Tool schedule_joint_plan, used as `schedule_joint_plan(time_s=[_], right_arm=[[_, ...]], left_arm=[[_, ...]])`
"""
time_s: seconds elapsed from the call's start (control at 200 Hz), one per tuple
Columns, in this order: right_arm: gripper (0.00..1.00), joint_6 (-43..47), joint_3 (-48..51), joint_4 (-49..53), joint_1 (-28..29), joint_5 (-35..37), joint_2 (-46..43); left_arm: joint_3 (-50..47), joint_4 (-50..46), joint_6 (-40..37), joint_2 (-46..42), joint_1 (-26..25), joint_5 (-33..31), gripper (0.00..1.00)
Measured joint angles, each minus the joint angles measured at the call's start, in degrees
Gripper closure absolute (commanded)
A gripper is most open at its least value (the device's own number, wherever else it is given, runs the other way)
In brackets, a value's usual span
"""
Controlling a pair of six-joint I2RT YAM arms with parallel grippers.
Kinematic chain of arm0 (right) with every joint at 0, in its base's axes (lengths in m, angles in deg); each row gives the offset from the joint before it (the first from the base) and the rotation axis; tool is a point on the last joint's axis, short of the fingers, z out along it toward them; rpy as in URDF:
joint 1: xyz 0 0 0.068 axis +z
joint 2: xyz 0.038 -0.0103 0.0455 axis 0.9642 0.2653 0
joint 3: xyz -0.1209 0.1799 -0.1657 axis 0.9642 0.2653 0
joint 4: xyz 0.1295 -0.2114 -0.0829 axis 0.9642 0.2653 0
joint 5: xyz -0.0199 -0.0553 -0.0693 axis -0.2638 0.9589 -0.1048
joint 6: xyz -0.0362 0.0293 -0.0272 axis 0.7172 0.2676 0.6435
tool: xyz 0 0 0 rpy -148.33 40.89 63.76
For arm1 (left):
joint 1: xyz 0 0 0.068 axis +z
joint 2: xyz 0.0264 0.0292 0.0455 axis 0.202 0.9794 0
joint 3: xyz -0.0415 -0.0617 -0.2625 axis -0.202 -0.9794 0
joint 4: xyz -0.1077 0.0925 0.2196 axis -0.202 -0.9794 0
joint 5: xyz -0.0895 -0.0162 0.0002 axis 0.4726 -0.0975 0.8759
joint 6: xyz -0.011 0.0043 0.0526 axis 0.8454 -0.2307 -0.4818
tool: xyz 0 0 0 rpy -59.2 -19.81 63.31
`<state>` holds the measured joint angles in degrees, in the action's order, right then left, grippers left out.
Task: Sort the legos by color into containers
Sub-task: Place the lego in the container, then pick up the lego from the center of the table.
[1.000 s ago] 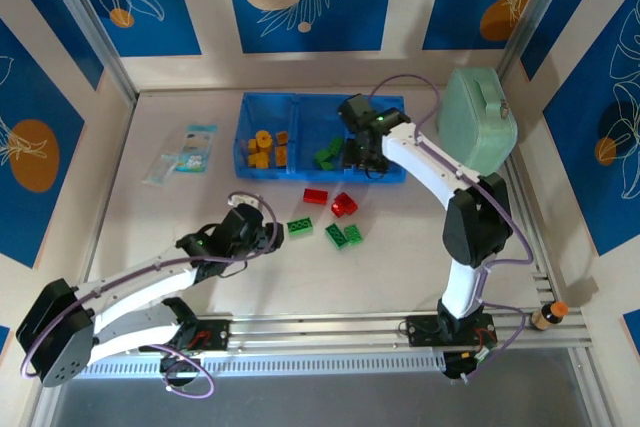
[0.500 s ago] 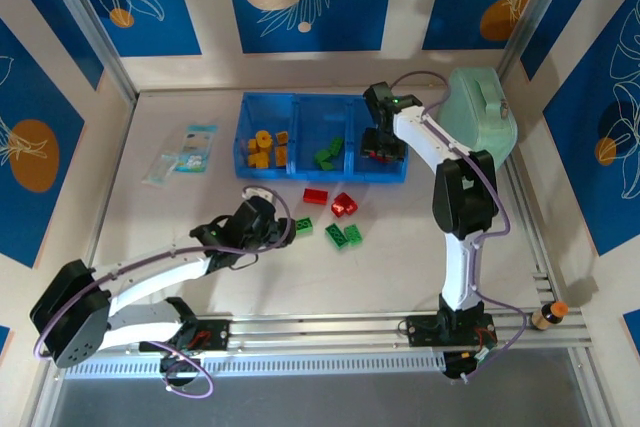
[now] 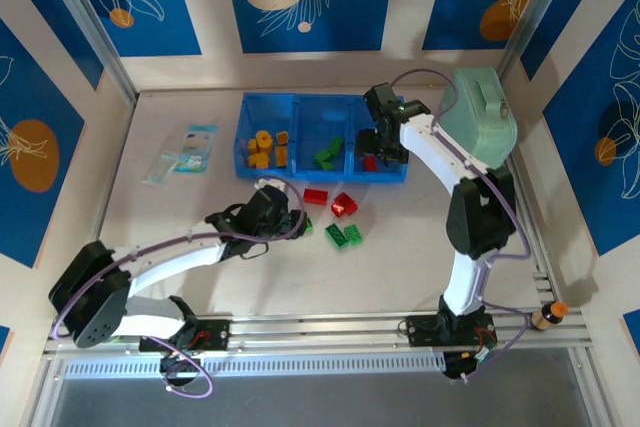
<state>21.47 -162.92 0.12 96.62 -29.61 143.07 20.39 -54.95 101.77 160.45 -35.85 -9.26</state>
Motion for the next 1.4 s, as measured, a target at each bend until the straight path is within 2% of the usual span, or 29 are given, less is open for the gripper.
schedule_joint_plan(time_s=[0.23,0.535,0.886,1.196,1.401], right_arm=[[0.18,-1.31,9.92,-2.45,0.55,-0.85,-12.04],[0.18,-2.4,19.63,-4.55,-0.22,-1.66,-20.06],[0.18,-2.78,23.89,-6.93,-1.75,-3.45,-22.67],[0.18,-3.17,25.68,-7.69,-2.34,-4.13,-23.89],[0.18,-3.41,26.47,-8.2,-2.75,-4.66,-25.59]], left_arm=[[11.02,-1.2,-1.92,12.26,0.09,0.22,0.19],[24.35,-6.23,-3.52,25.55,2.47,0.46,0.2],[32.57,-11.1,-5.4,33.2,3.04,0.37,0.21],[35.74,-12.17,-5.38,37.55,3.06,0.59,0.22],[36.41,-11.65,-5.77,38.32,3.15,0.61,0.3]])
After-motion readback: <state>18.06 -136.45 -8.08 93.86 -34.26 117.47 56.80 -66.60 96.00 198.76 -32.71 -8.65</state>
